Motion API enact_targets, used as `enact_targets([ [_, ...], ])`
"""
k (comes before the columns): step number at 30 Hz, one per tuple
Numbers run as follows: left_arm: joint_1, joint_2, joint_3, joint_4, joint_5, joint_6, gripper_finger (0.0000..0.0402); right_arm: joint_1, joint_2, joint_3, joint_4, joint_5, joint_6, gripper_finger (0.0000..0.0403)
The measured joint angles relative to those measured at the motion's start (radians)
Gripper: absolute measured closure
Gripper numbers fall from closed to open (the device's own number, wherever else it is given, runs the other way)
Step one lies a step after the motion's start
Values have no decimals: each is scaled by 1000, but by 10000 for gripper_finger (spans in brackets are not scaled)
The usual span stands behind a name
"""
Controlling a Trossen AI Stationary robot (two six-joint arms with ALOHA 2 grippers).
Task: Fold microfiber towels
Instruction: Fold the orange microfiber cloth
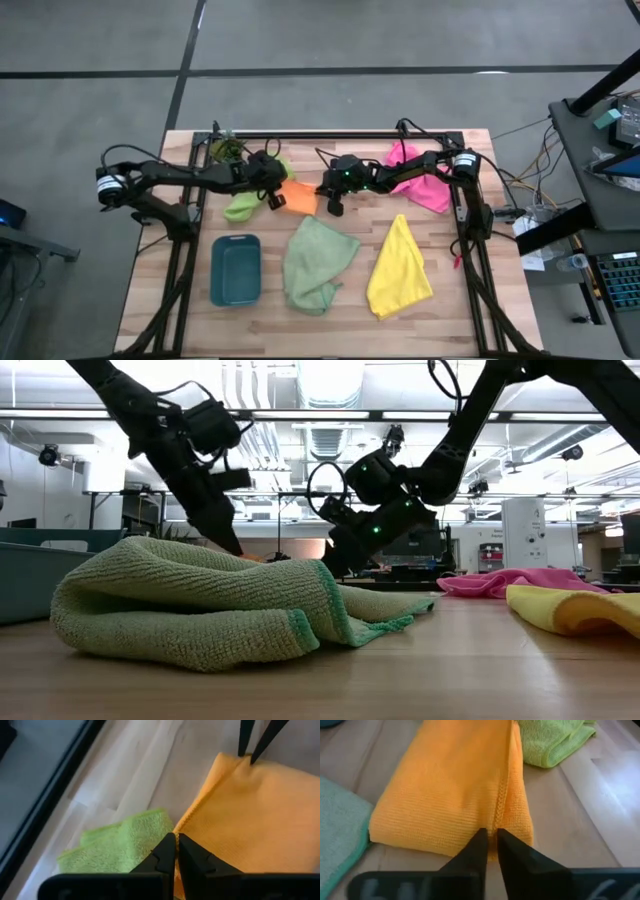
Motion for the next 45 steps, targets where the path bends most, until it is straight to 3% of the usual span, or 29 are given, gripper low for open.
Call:
enact_targets([
  [4,0,-25,-7,-1,-3,-4,401,0,-1,16,-4,0,-10,393],
  [14,1,-7,-38,-7,-56,-36,401,-1,-82,26,-52,55,-5,394],
  [21,2,11,-38,-6,-69,-66,401,-23,-68,26,-56,74,58,394],
  [39,2,155,-33,69,-112,-163,401,-28,-56,26,-72,139,77,393],
  [45,2,145,-34,61,-123,-167,361,-41,-55,25,-88,179,106,360],
])
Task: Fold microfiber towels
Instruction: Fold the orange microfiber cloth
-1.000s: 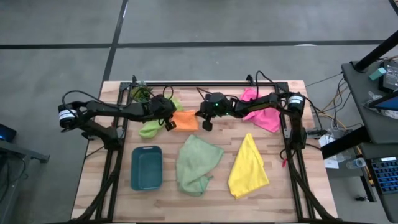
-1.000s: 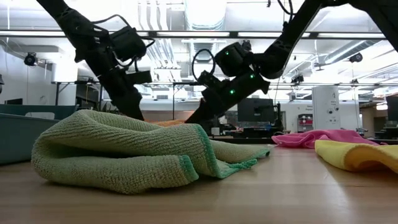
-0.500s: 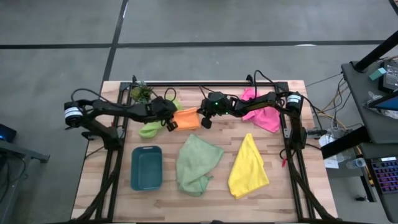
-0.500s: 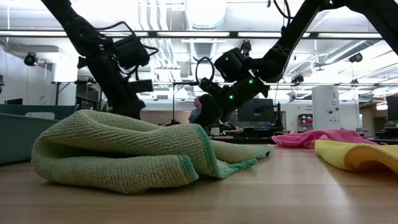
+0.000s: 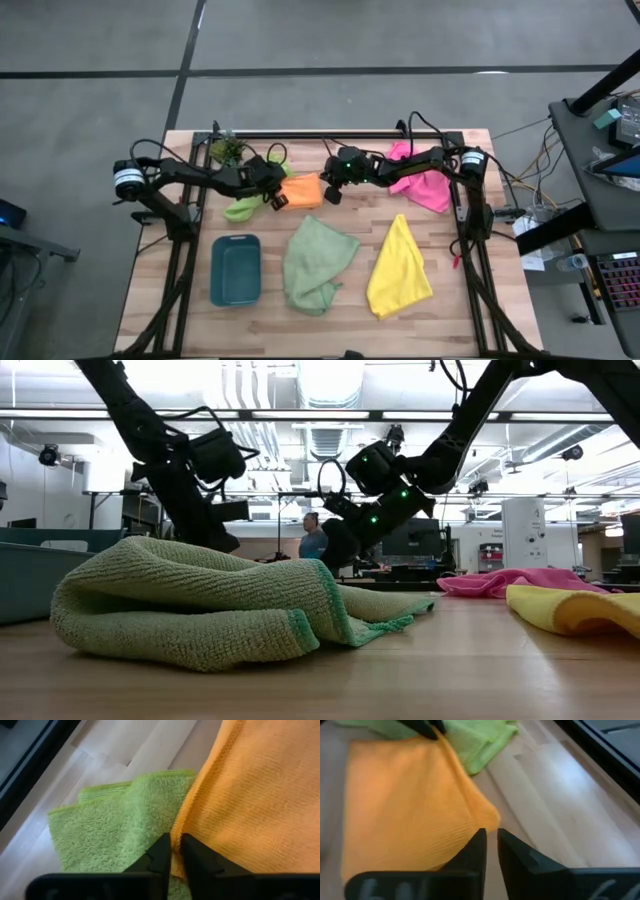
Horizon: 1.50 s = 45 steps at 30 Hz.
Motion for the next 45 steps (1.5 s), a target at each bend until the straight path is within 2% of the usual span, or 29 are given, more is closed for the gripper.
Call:
enact_targets([
  [7,-1,-41,2,-28,3,8,286,-8,-13,0,-29,-3,18,307],
  [13,-8,-138,3,-145,36,-6,261,0,-36,1,-62,-28,106,289],
  [21,-17,-235,-2,-148,212,-183,259,2,-50,2,-111,-52,492,280],
  [28,-48,-187,-5,-152,224,-262,259,7,-49,1,-151,-55,598,226],
  [35,-54,-101,-5,-149,225,-287,259,31,-47,1,-150,-55,601,173],
  [45,-54,9,0,-126,225,-292,261,37,-27,-1,-129,-52,656,132],
])
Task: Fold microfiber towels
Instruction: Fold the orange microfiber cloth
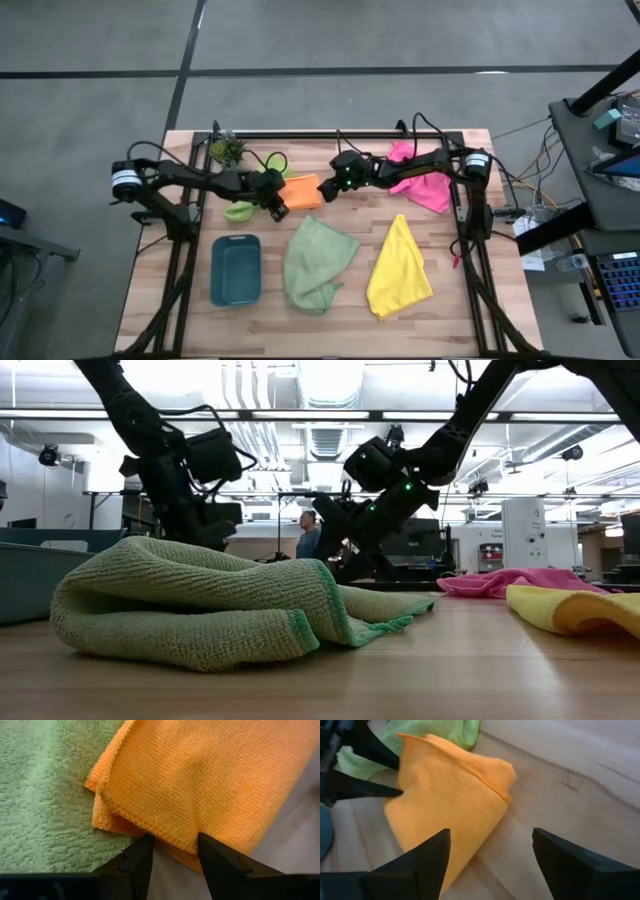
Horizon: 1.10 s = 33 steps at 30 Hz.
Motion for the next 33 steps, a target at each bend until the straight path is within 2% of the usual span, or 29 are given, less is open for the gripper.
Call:
enact_targets([
  [3,-1,12,4,1,0,0,261,5,32,-1,47,-18,15,129],
  [7,-1,14,2,23,0,3,261,8,77,-1,167,-102,59,129],
  [13,0,14,1,45,0,7,261,7,116,27,223,-122,71,141],
  [18,-1,13,1,46,0,6,261,7,119,41,232,-135,52,205],
  [26,-5,-5,0,53,0,15,261,7,110,36,221,-135,-5,371],
  [28,-8,-26,-1,48,3,26,261,8,99,33,214,-135,-20,384],
  [33,-13,-107,-1,56,21,71,261,8,59,33,132,-132,-100,386],
])
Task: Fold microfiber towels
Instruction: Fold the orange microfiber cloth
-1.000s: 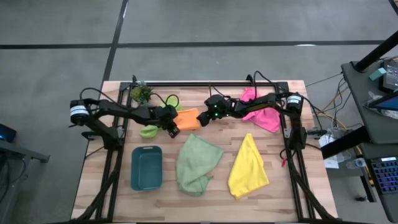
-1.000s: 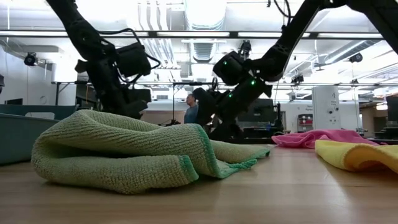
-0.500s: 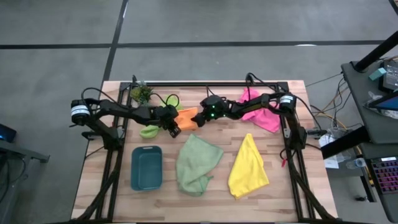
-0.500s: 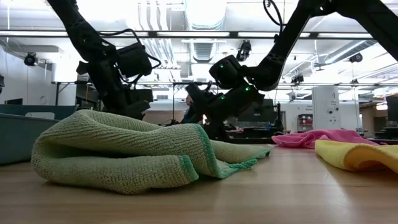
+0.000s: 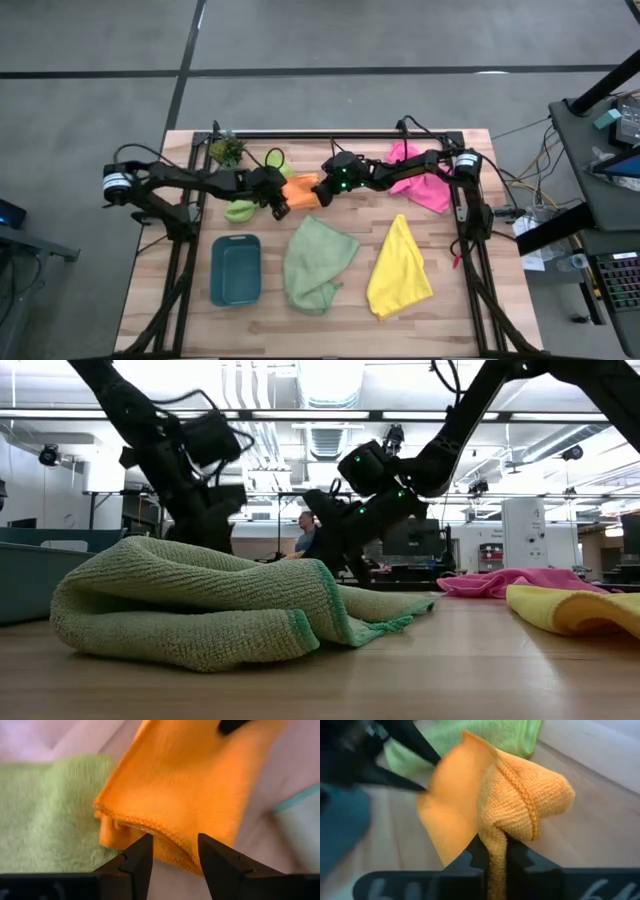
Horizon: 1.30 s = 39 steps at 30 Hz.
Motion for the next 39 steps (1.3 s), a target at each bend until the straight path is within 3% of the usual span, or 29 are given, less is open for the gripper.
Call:
enact_targets([
  [7,0,-102,-1,63,15,74,244,39,-55,0,-135,41,-248,388],
  [13,0,-94,-1,232,79,197,178,75,-57,0,-152,66,-387,389],
  [18,2,-35,0,277,106,311,133,104,-57,0,-150,97,-472,389],
  [30,49,155,5,397,140,426,127,155,-57,0,-148,269,-650,390],
  [39,85,220,5,405,324,439,136,158,-57,0,-130,282,-668,390],
])
